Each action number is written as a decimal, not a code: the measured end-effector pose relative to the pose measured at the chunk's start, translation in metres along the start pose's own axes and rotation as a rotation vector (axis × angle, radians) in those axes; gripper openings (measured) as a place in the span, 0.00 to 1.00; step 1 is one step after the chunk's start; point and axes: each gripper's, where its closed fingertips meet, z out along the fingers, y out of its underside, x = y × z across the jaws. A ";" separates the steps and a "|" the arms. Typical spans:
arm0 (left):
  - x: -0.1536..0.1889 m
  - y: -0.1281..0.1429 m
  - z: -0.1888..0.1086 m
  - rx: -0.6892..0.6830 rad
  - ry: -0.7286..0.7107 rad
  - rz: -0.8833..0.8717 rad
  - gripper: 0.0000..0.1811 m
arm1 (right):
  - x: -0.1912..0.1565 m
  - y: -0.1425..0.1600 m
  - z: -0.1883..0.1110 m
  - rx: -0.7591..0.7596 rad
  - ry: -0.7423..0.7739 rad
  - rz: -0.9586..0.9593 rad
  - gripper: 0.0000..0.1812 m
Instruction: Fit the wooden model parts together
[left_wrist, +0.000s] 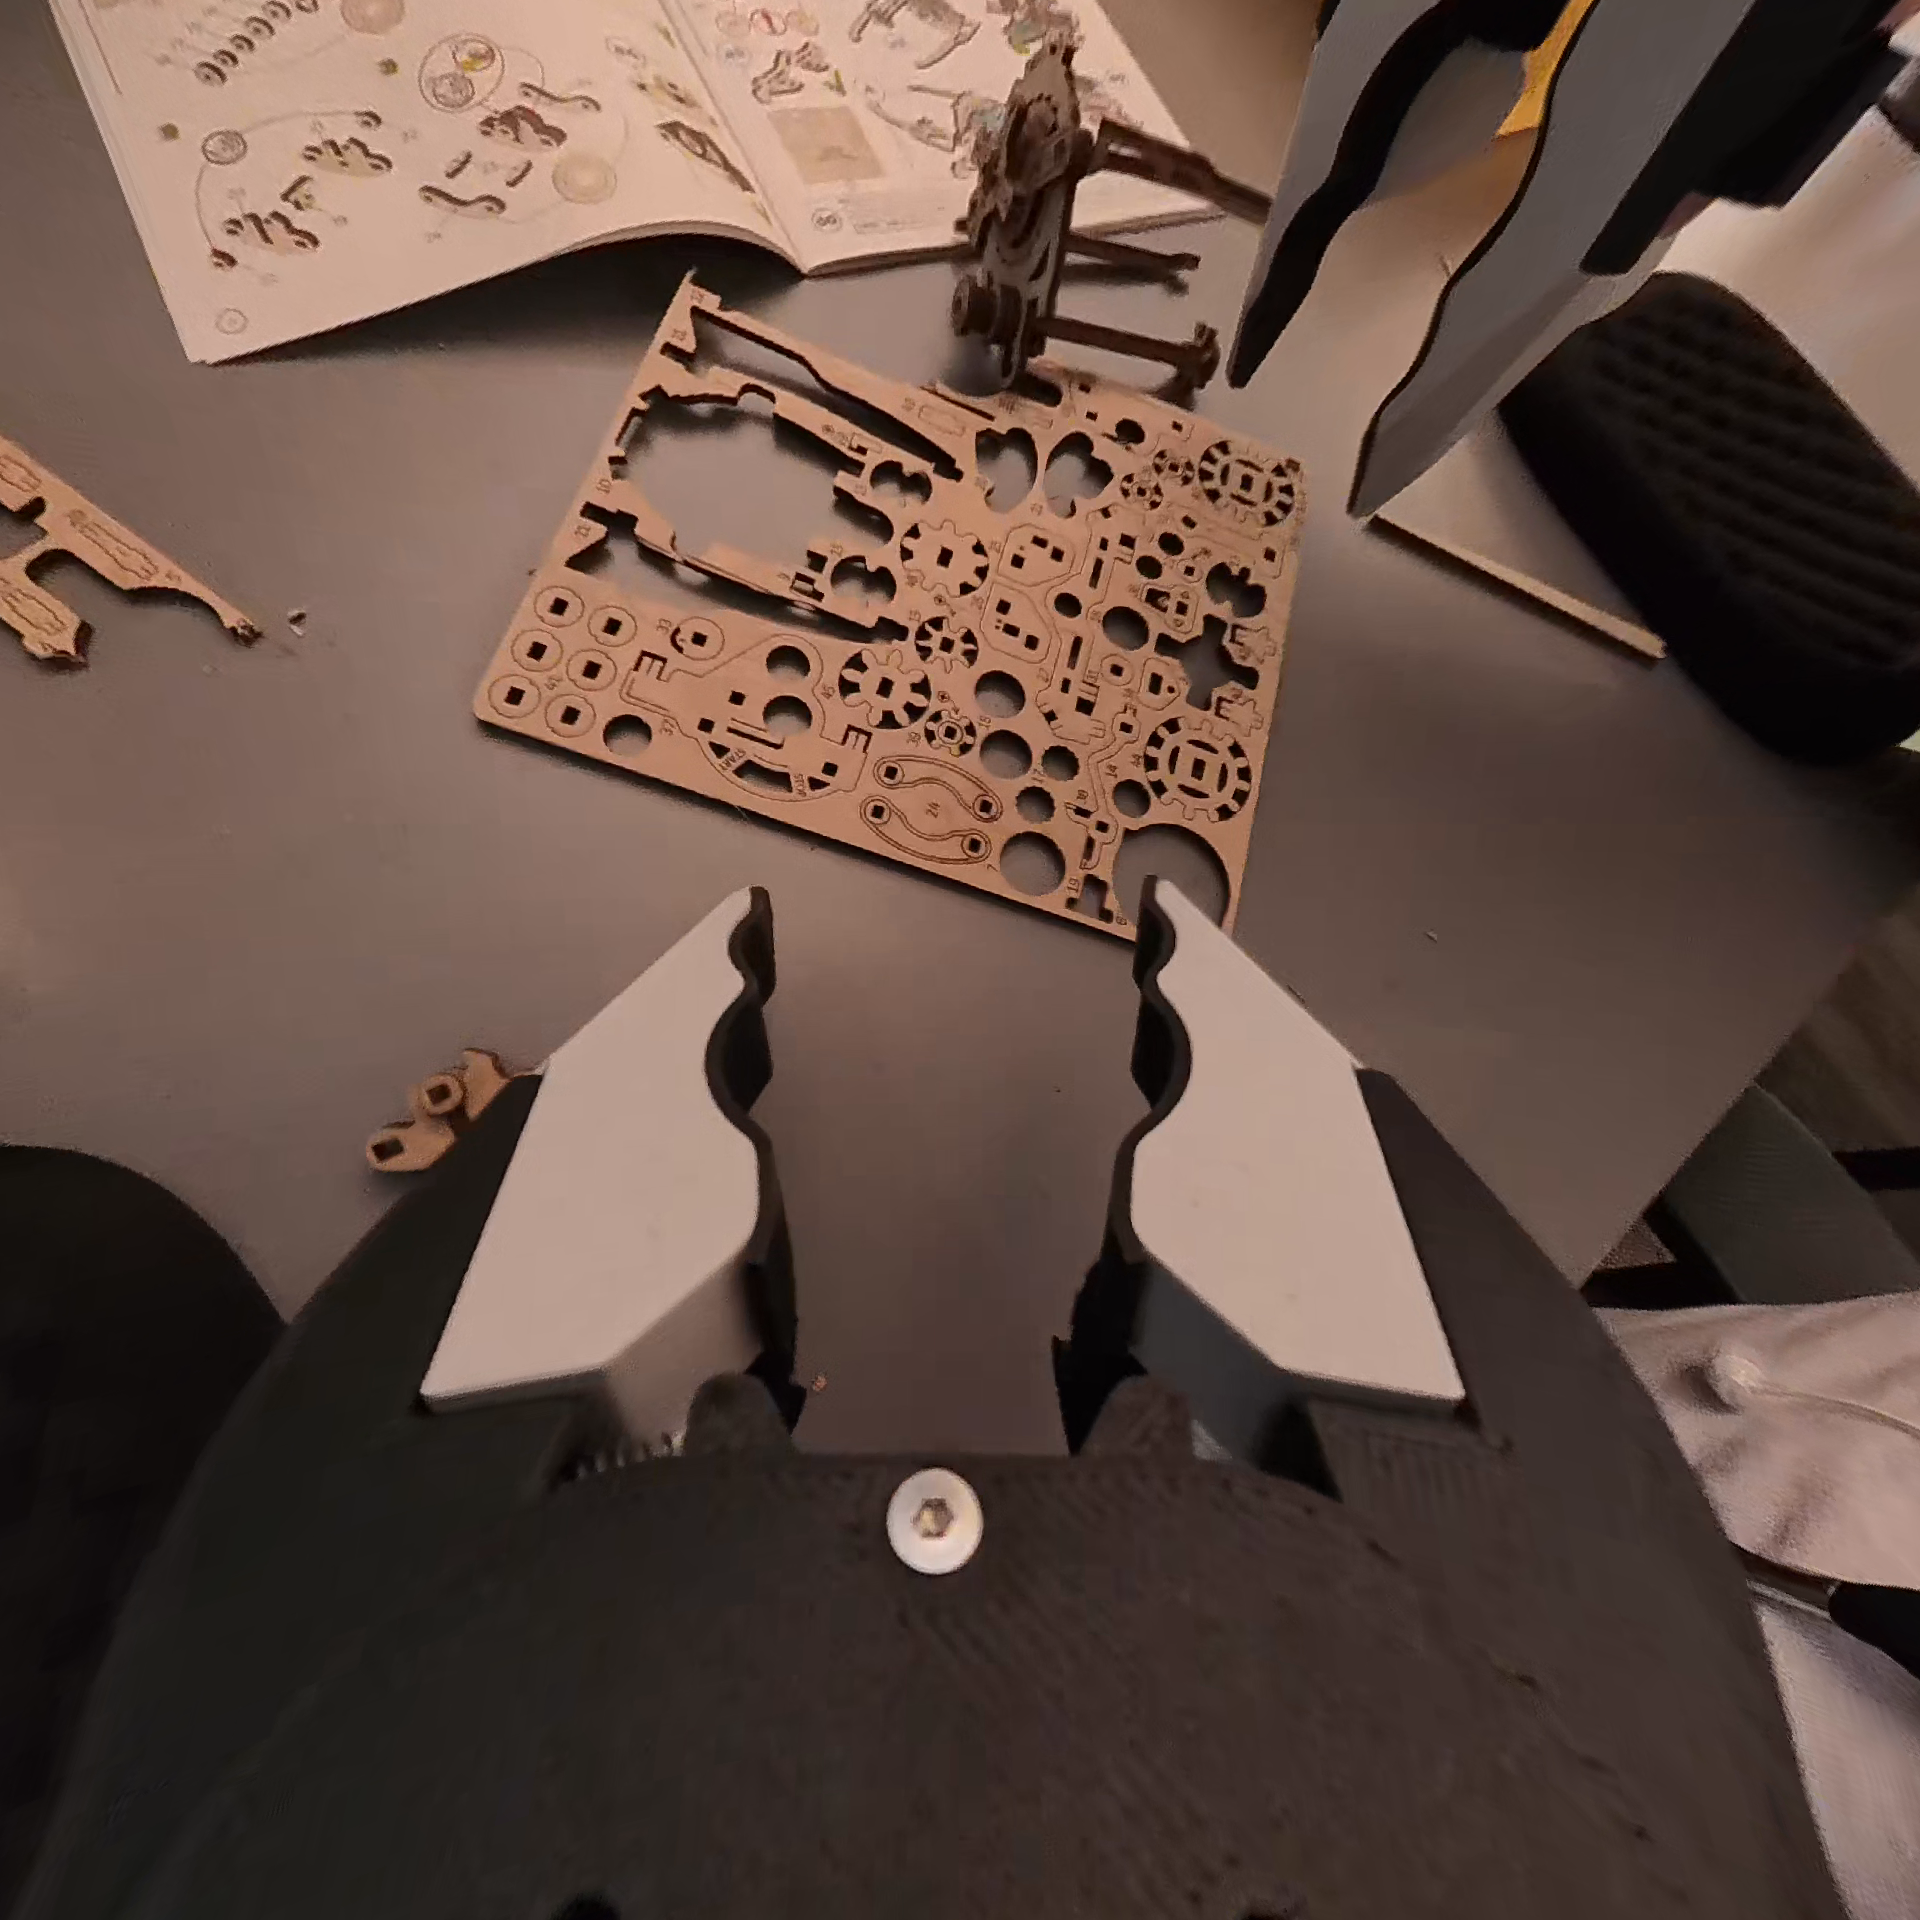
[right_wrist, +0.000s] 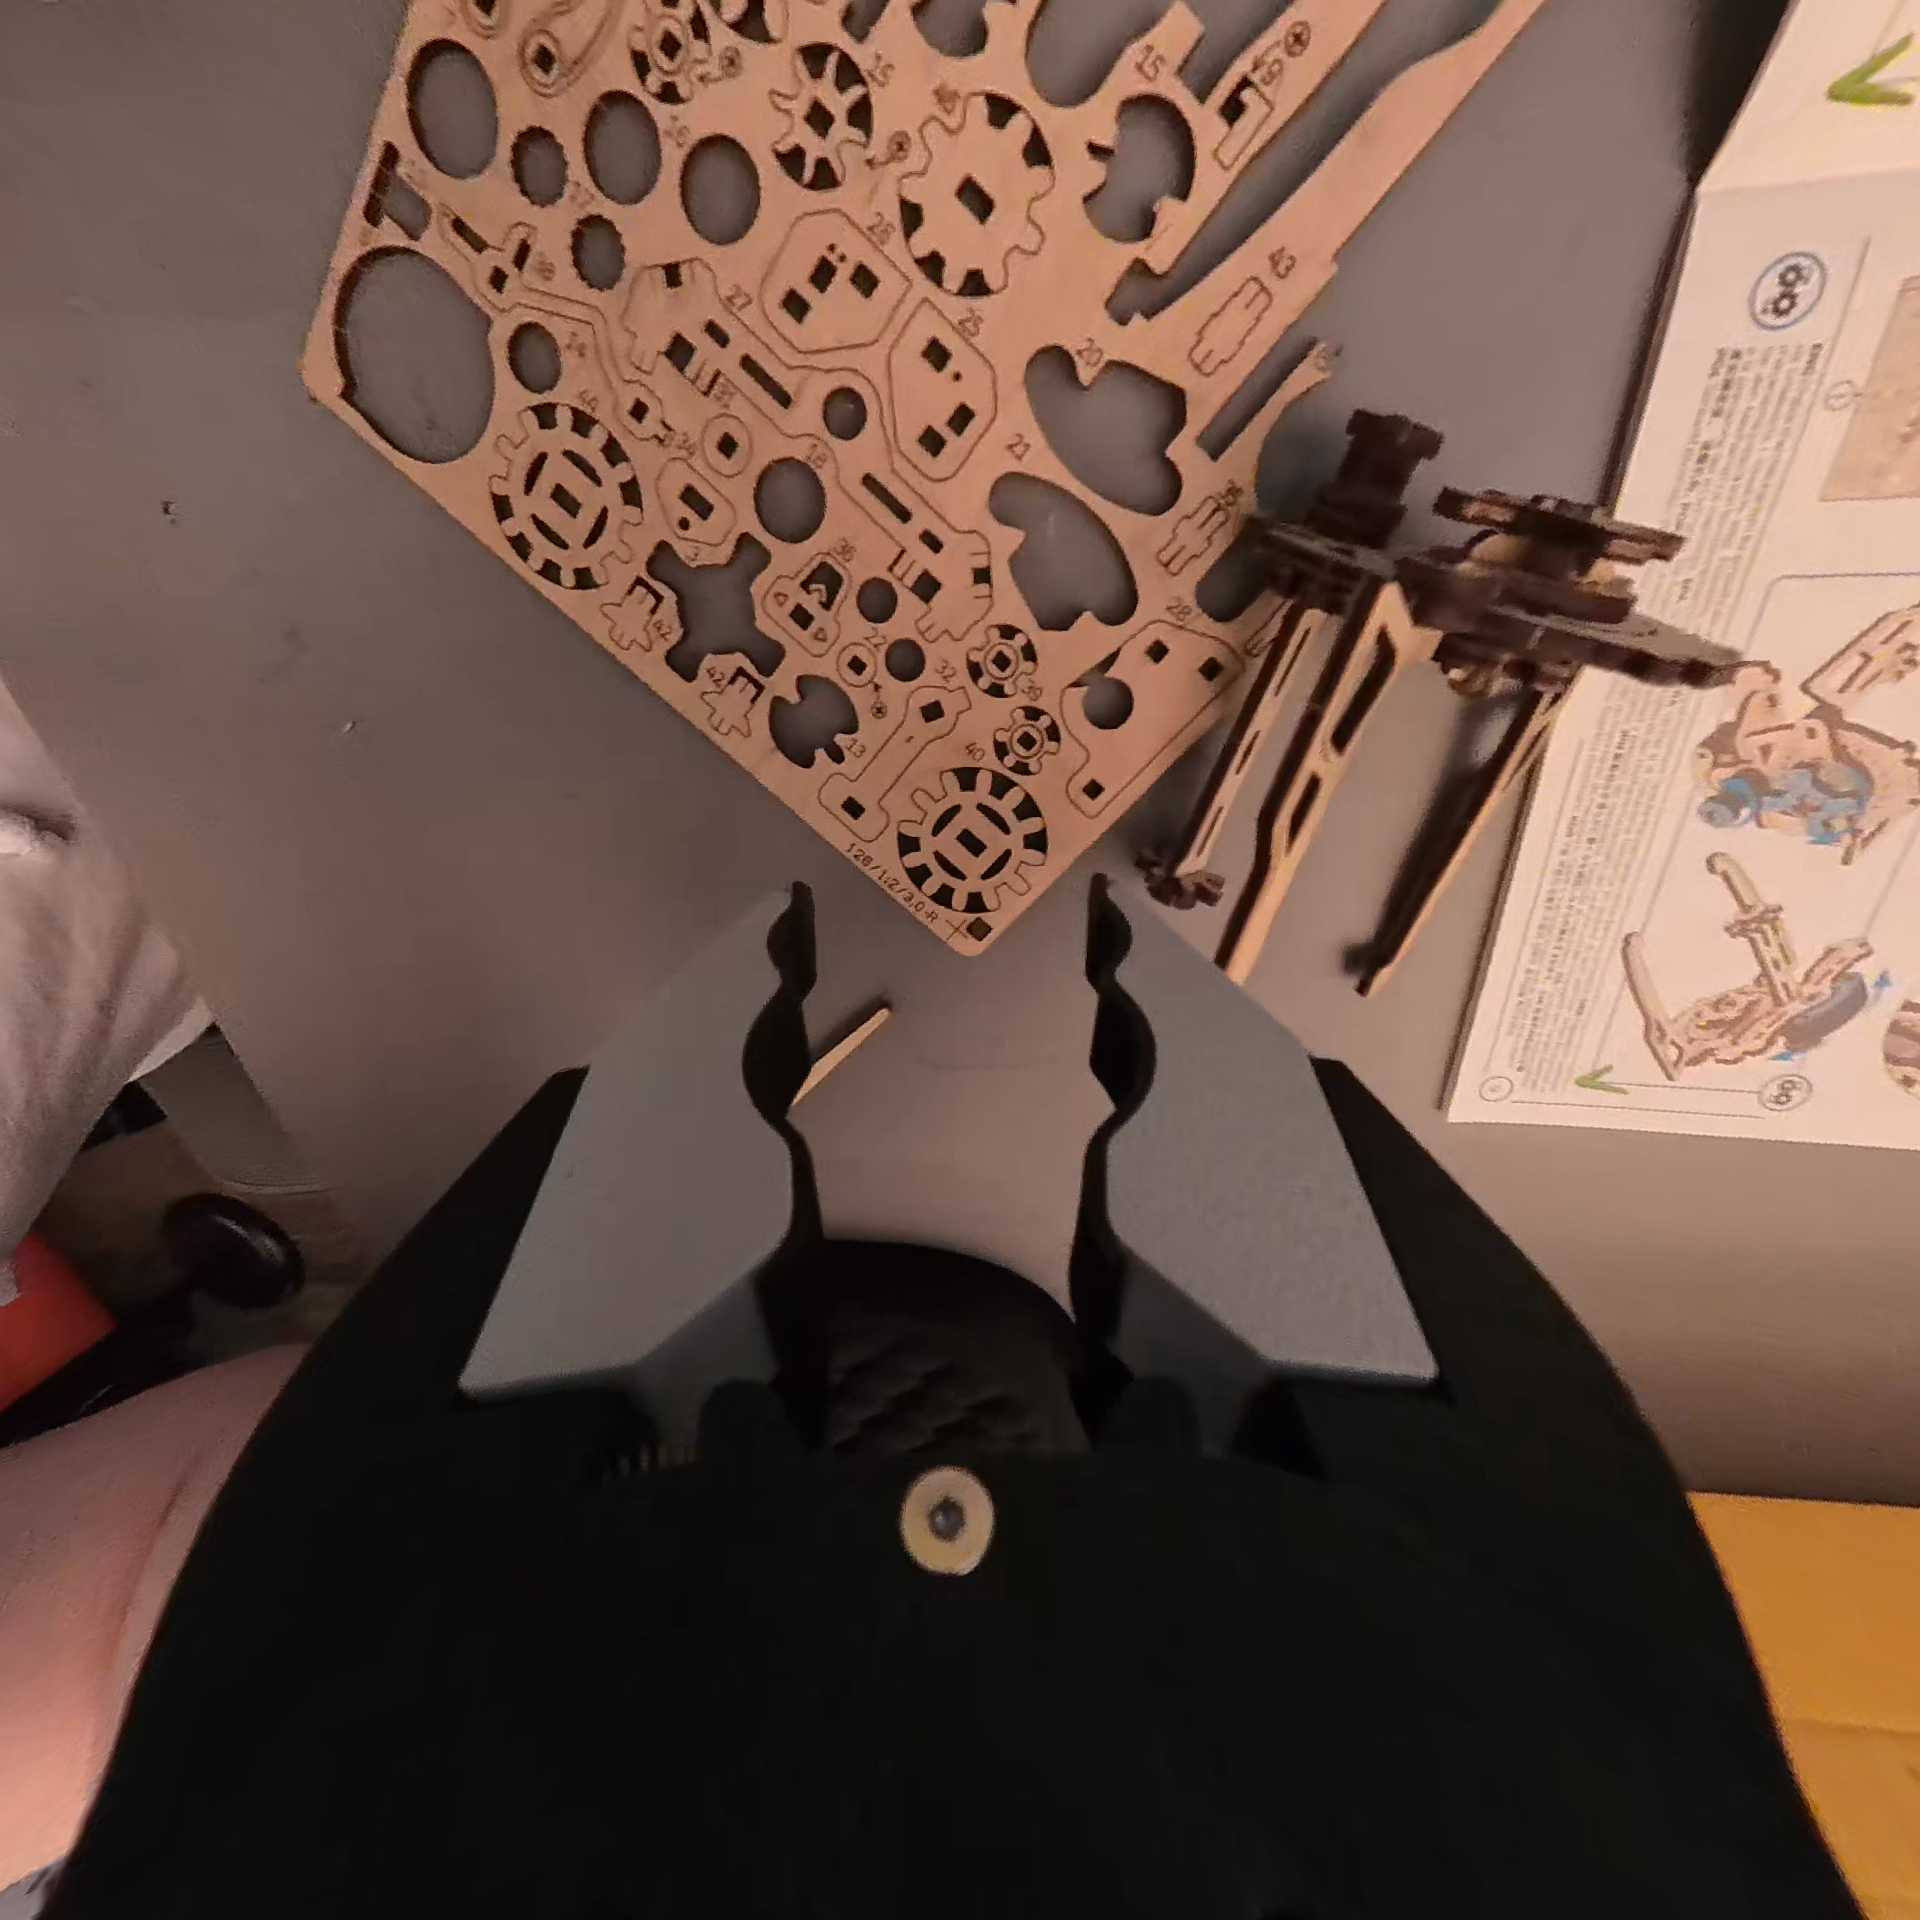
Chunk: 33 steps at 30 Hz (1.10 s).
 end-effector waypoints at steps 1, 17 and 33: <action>0.000 0.000 0.002 -0.009 -0.002 0.001 0.38 | 0.000 0.001 0.001 -0.006 -0.004 0.006 0.29; 0.017 0.000 0.044 -0.092 0.000 0.189 0.35 | -0.005 -0.010 0.011 0.027 -0.107 0.065 0.27; 0.012 0.014 0.026 -0.125 0.020 0.220 0.29 | -0.010 -0.012 -0.059 0.320 0.084 0.099 0.20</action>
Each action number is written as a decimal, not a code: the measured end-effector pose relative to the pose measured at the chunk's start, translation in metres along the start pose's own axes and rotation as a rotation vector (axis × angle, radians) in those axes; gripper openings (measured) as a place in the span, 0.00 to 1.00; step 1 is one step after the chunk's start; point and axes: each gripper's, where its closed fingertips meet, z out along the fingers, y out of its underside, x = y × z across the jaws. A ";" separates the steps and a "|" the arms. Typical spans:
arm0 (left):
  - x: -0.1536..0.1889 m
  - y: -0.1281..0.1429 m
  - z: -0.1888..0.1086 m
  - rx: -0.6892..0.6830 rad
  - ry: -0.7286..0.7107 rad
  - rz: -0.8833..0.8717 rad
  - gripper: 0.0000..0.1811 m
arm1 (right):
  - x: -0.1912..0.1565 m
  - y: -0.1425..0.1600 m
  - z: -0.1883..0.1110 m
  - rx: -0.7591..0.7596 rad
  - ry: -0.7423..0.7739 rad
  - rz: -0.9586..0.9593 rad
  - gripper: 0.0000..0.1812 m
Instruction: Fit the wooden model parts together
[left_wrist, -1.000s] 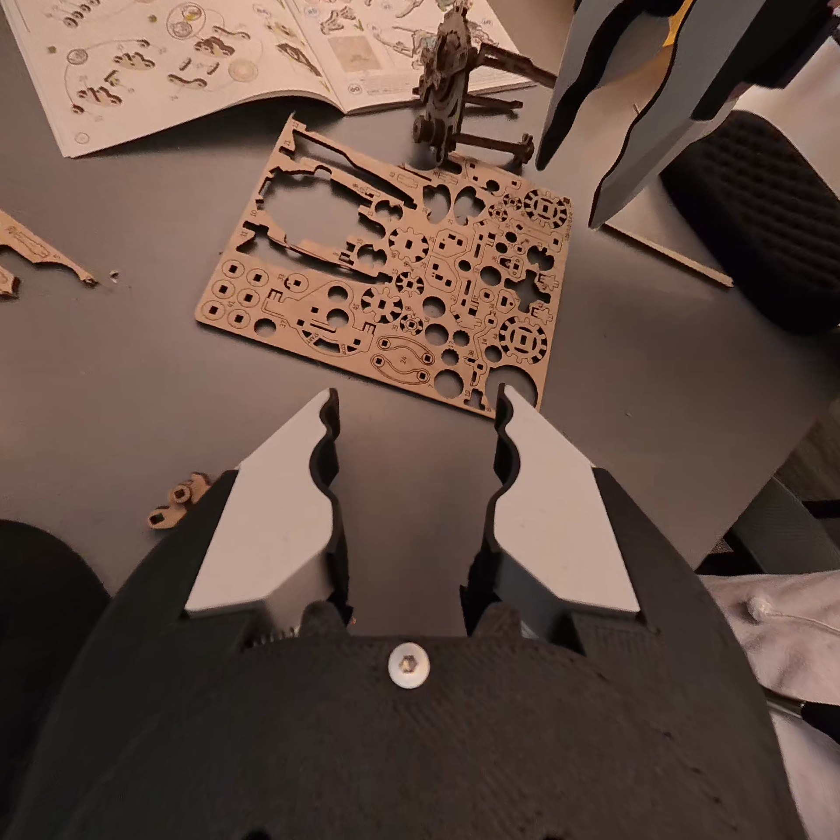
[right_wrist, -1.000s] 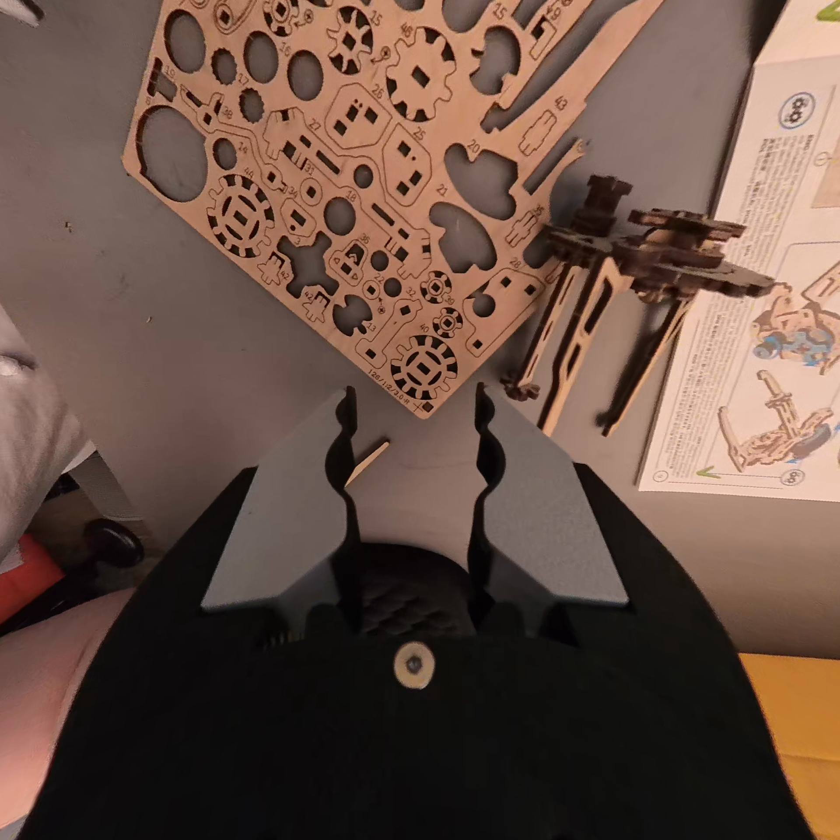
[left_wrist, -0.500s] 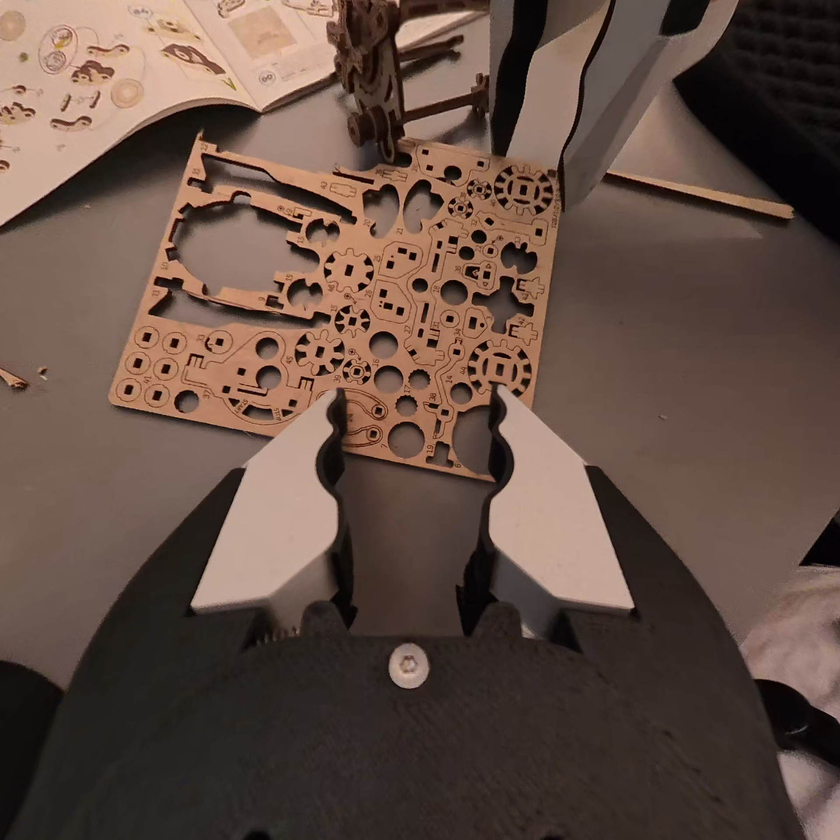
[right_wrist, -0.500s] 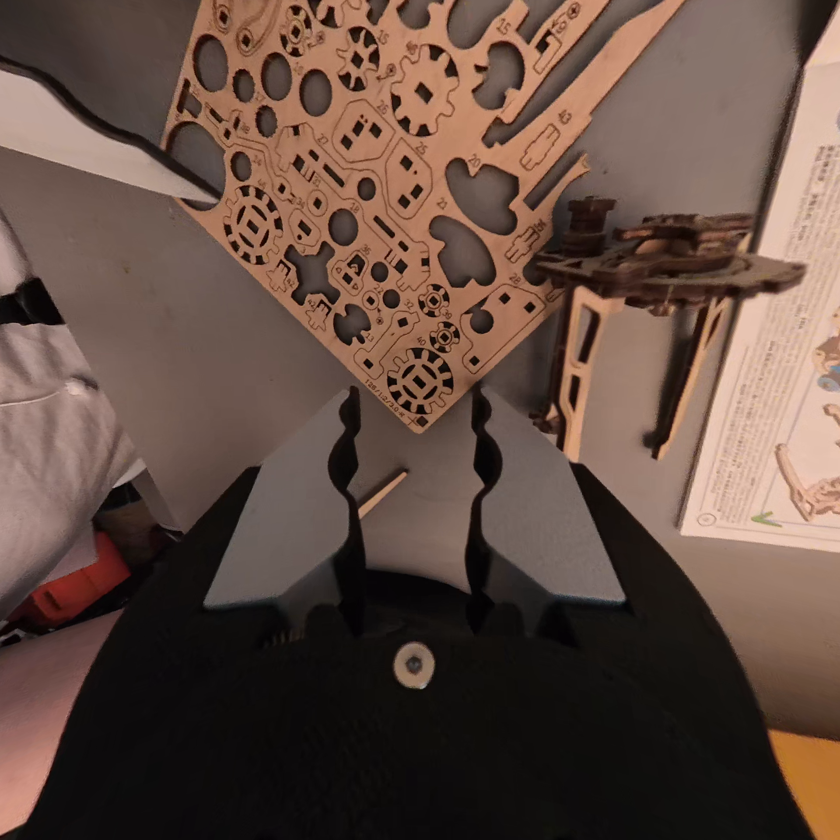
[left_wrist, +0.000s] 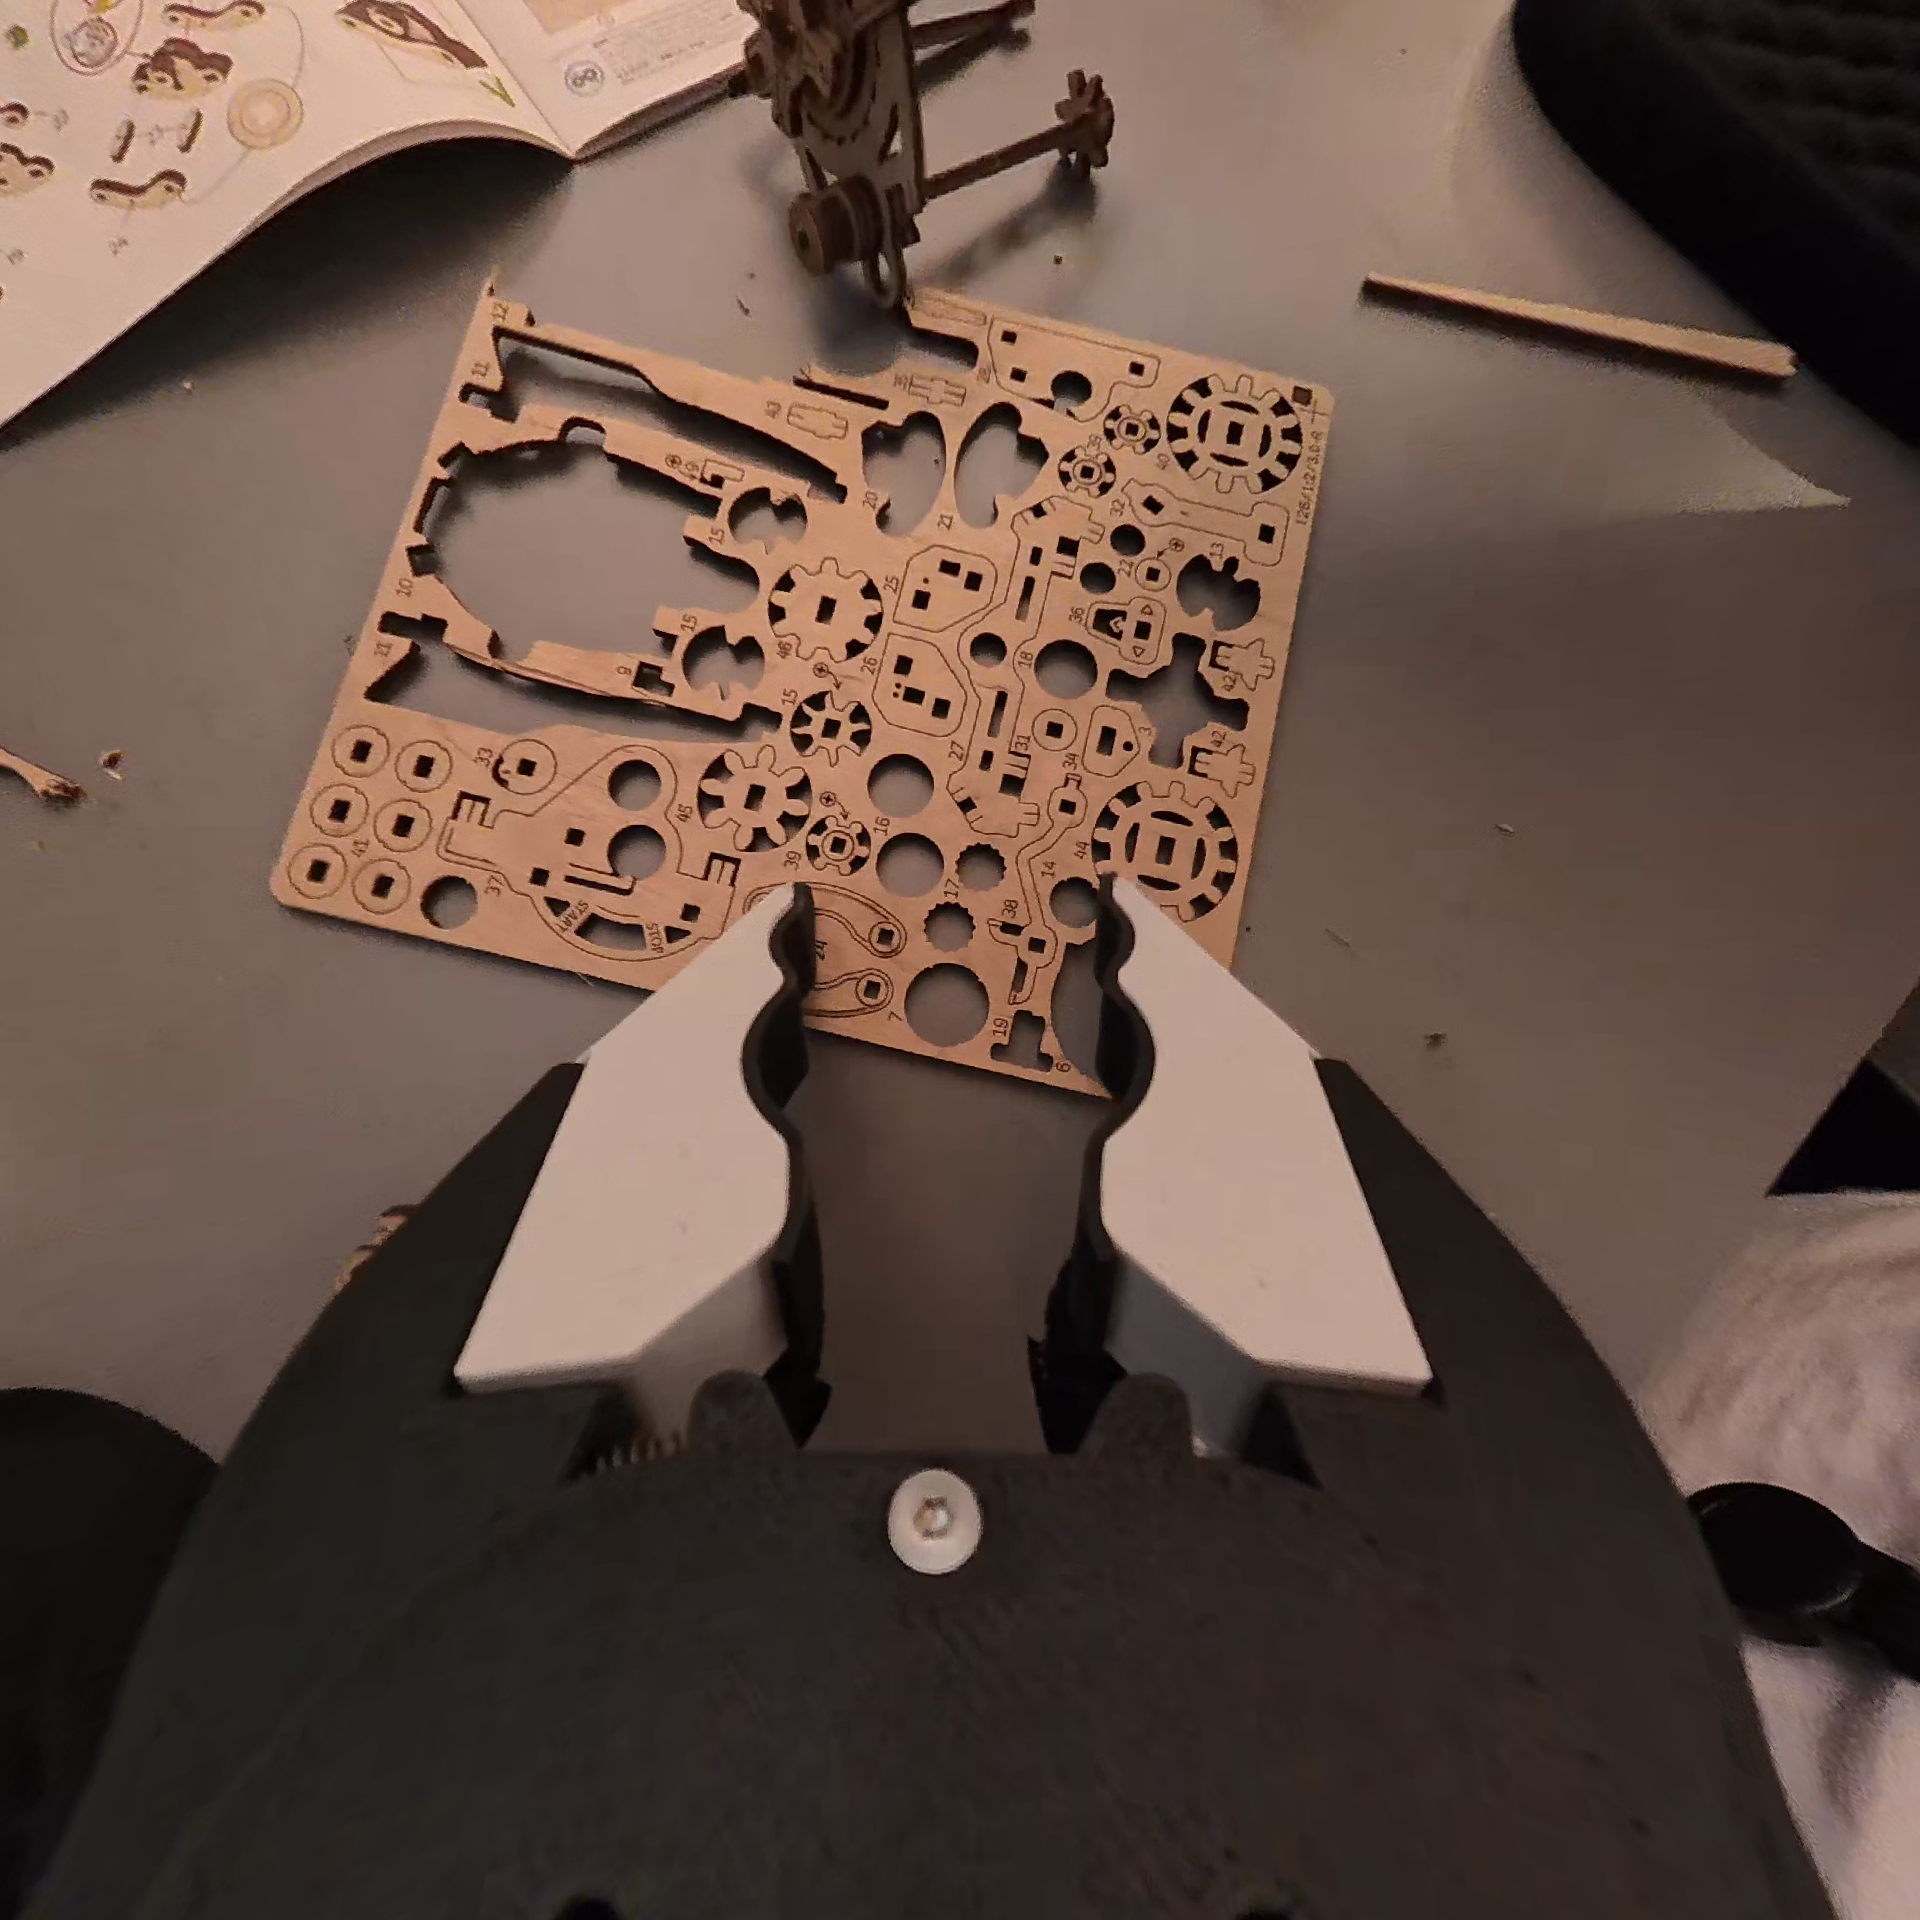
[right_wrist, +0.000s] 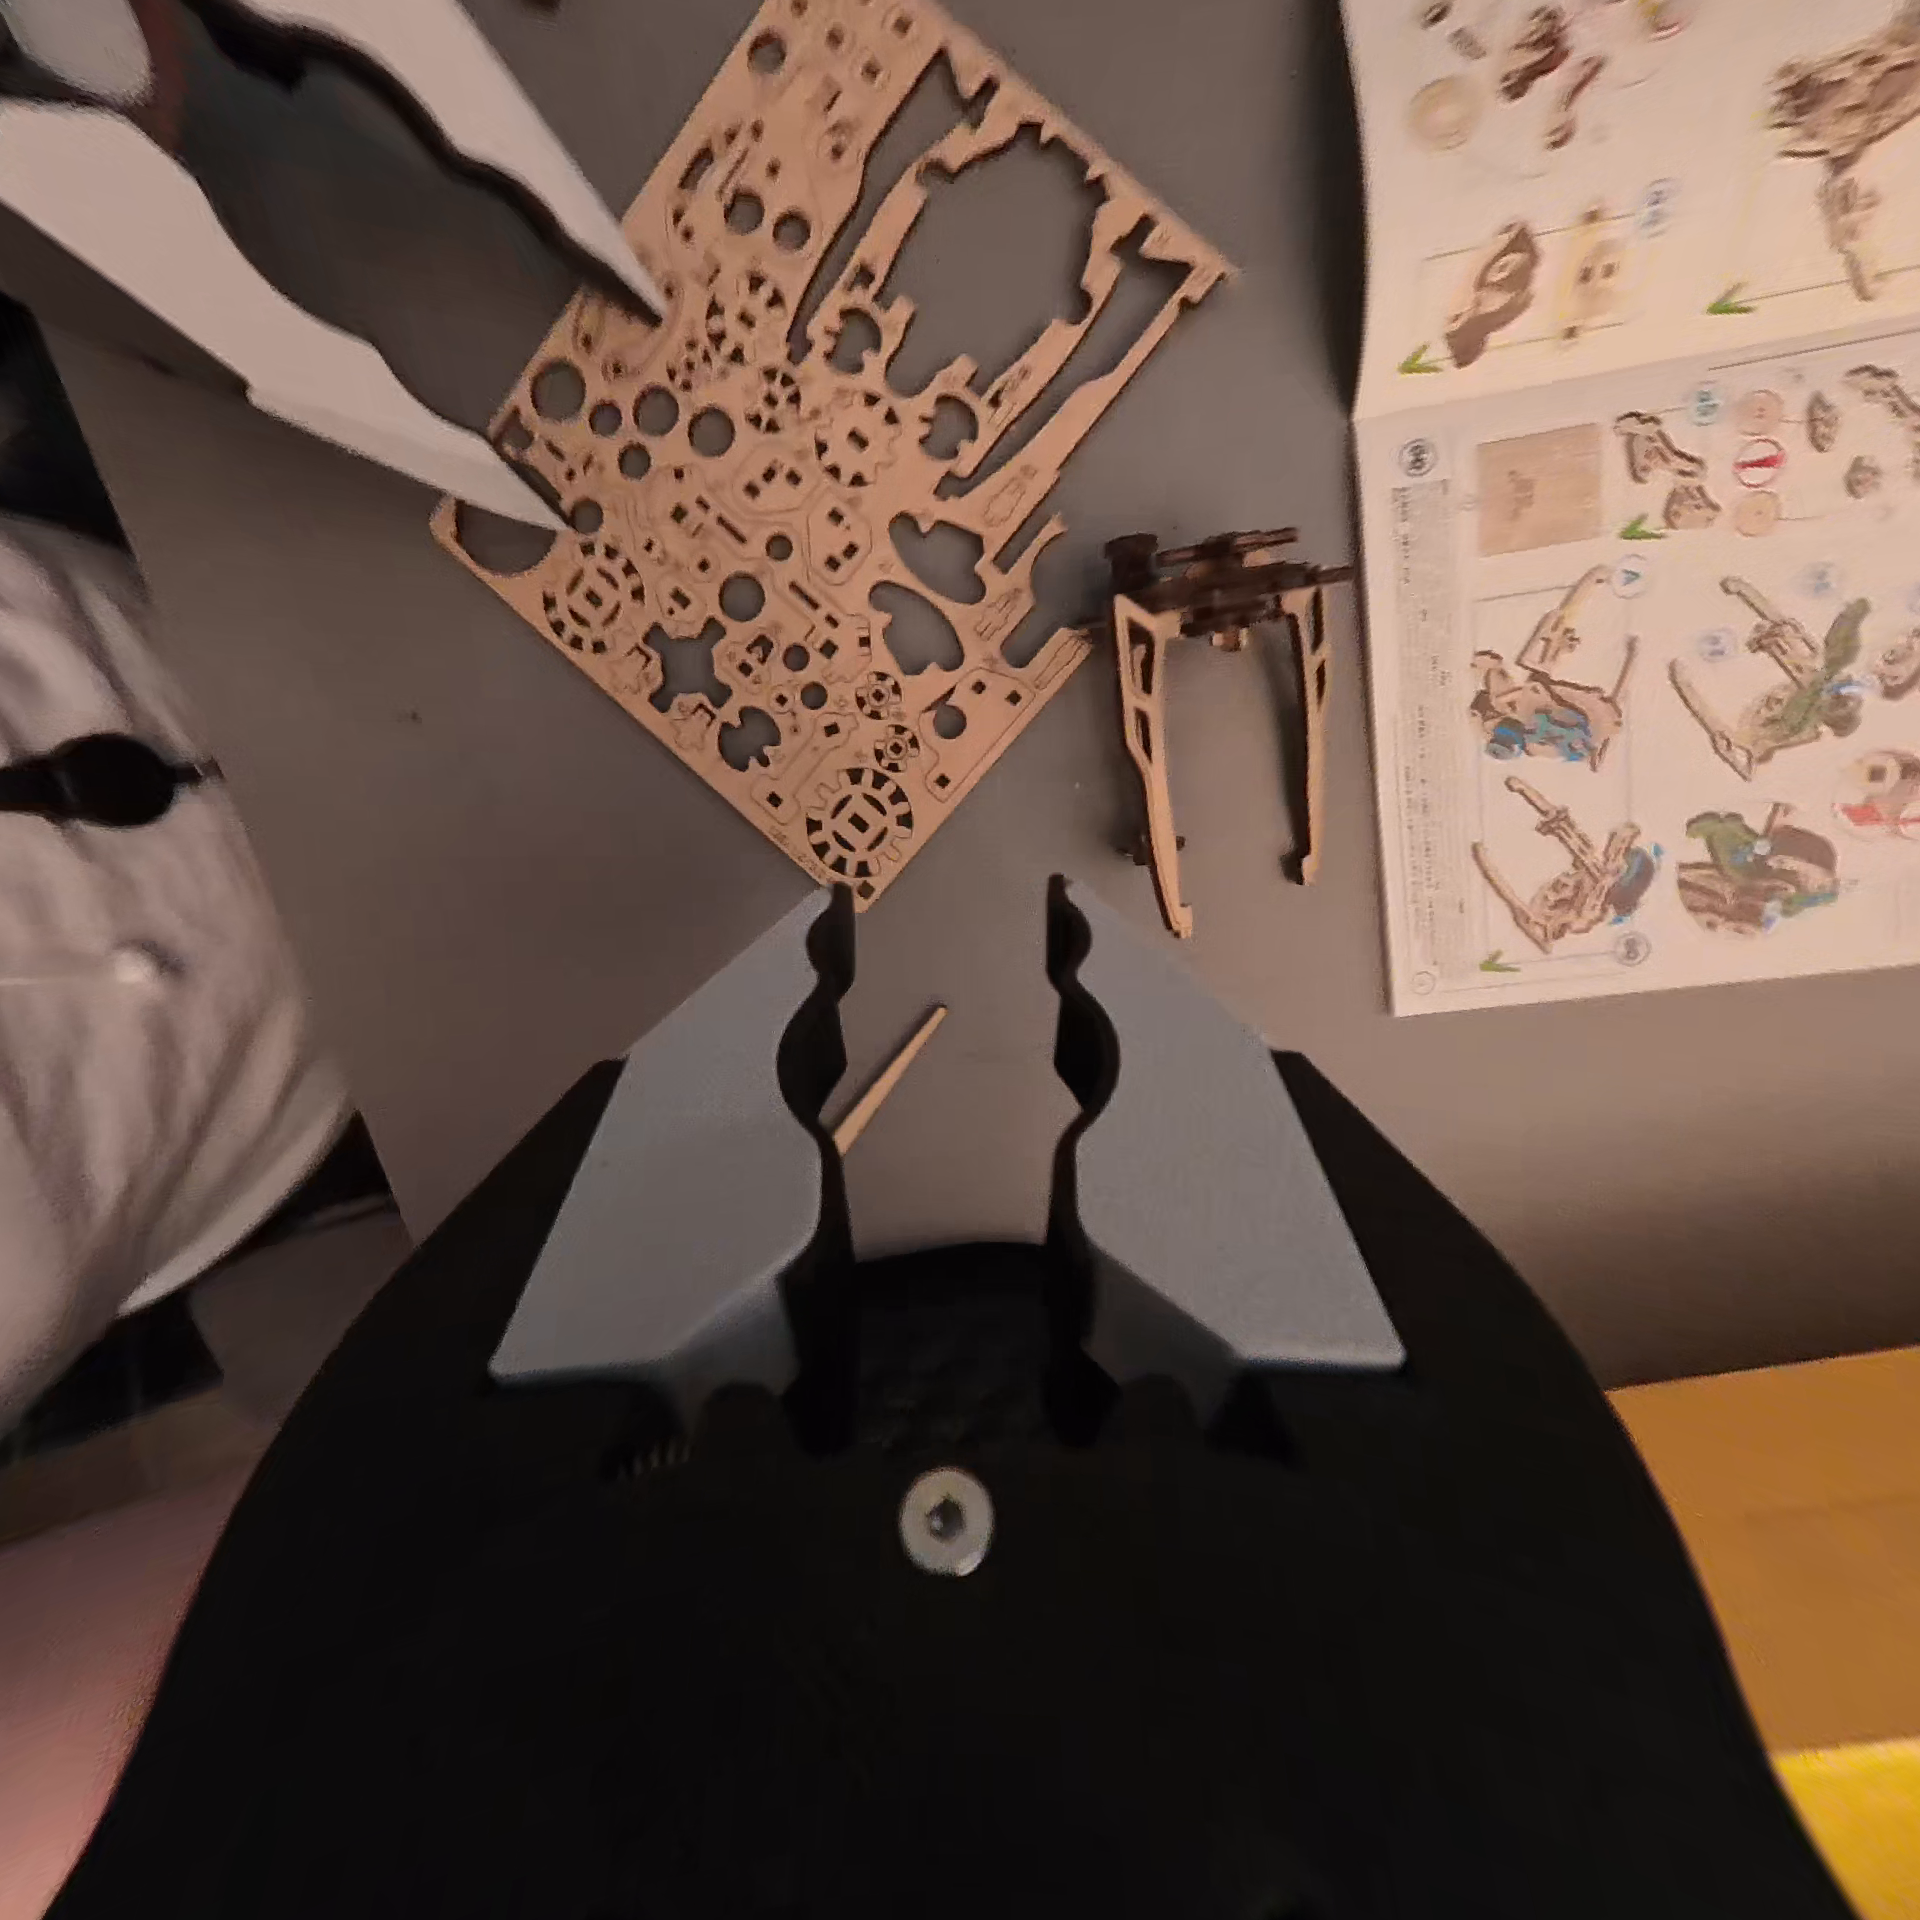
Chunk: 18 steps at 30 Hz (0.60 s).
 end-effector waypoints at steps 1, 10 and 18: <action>0.001 0.001 -0.001 -0.002 0.002 0.011 0.28 | 0.000 -0.001 -0.002 0.050 0.006 0.026 0.20; 0.003 0.012 -0.011 0.004 0.023 0.047 0.25 | -0.026 0.011 0.045 0.227 0.083 0.221 0.28; -0.006 0.018 -0.025 0.026 -0.054 -0.045 0.38 | -0.017 0.004 0.072 0.210 0.137 0.278 0.34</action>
